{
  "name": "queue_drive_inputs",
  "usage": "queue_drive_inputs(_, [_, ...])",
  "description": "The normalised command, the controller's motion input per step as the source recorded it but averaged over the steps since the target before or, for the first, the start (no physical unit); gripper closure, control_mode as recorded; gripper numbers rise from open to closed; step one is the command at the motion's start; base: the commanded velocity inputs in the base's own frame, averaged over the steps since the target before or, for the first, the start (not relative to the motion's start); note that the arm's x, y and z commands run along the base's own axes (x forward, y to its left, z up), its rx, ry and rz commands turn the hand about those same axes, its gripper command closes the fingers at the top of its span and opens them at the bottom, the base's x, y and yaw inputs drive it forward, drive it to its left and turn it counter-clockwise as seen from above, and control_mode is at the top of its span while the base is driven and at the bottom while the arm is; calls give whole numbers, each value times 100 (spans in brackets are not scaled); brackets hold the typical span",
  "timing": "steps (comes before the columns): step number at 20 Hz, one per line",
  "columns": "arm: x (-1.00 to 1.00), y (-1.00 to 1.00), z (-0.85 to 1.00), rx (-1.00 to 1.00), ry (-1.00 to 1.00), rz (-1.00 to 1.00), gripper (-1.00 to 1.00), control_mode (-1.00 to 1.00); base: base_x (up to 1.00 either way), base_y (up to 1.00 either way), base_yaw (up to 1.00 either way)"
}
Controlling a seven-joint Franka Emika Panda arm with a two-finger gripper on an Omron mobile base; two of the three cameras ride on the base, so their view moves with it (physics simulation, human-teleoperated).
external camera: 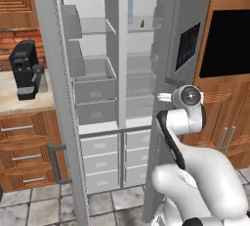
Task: Take the lemon wedge from the fridge and place it on the plate with fish on the dining counter.
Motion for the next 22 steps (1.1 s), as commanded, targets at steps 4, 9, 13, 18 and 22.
queue_drive_inputs(4, [-81, -18, 84, 2, -8, -21, 100, -100, 0, 0, 0])
queue_drive_inputs(9, [-58, 12, 100, 0, -14, -25, -100, -100, 0, 0, 0])
queue_drive_inputs(13, [-87, 26, 100, 0, -14, -19, -100, -100, 0, 0, 0])
queue_drive_inputs(18, [-60, 81, 96, 4, -2, -3, -100, -100, 0, 0, 0])
queue_drive_inputs(22, [11, 100, 58, 0, 0, 0, -100, -100, 0, 0, 0])
